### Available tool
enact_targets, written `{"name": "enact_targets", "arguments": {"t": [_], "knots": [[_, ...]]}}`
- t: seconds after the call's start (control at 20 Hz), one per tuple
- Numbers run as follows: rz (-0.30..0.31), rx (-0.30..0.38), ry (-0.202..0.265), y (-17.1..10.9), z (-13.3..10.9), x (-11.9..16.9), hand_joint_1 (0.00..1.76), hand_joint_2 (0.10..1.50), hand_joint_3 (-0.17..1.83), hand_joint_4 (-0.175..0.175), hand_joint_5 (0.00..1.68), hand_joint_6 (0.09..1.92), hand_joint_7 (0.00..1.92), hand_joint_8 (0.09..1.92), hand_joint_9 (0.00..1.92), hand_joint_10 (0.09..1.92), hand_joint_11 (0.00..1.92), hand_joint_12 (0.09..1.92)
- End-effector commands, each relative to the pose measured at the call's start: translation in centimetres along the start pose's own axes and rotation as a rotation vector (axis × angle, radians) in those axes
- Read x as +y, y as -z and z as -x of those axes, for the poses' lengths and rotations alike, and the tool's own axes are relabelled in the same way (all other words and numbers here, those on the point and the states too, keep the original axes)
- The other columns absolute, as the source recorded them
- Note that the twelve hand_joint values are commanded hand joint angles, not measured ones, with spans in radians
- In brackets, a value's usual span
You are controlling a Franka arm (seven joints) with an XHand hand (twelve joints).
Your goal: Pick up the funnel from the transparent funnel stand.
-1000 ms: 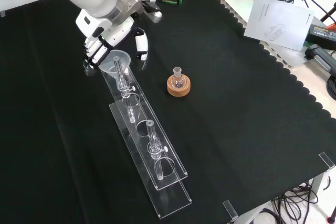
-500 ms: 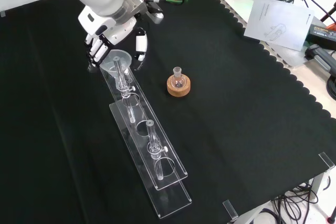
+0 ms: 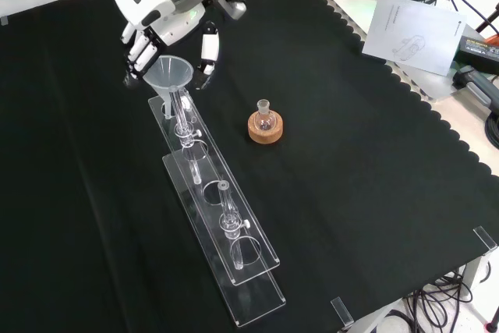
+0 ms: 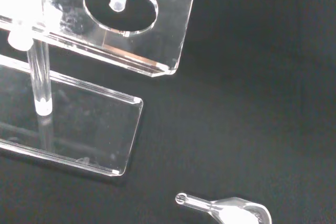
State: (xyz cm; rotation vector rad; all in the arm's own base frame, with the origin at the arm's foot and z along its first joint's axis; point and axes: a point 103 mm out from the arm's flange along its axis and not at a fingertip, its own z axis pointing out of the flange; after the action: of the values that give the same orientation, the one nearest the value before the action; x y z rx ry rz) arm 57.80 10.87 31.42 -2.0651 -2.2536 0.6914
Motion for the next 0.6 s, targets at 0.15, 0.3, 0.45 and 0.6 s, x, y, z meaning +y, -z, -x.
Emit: {"name": "enact_targets", "arguments": {"t": [0.15,0.3,0.45,0.6], "knots": [[0.02,-0.032,-0.071,4.9,1.1,-5.3,0.61,0.85,0.41,-0.015,0.48,0.09,0.59,0.7,0.89,0.55,0.53,1.33],[0.031,-0.032,-0.101,5.7,1.5,-7.6,0.61,0.85,0.42,-0.015,0.49,0.09,0.59,0.7,0.89,0.54,0.53,1.33],[0.017,-0.03,-0.124,5.3,1.3,-9.6,0.61,0.85,0.42,-0.015,0.49,0.09,0.59,0.7,0.89,0.54,0.53,1.33],[0.0,-0.022,-0.138,4.6,1.0,-11.2,0.61,0.85,0.42,-0.015,0.5,0.09,0.6,0.7,0.9,0.54,0.54,1.33]]}}
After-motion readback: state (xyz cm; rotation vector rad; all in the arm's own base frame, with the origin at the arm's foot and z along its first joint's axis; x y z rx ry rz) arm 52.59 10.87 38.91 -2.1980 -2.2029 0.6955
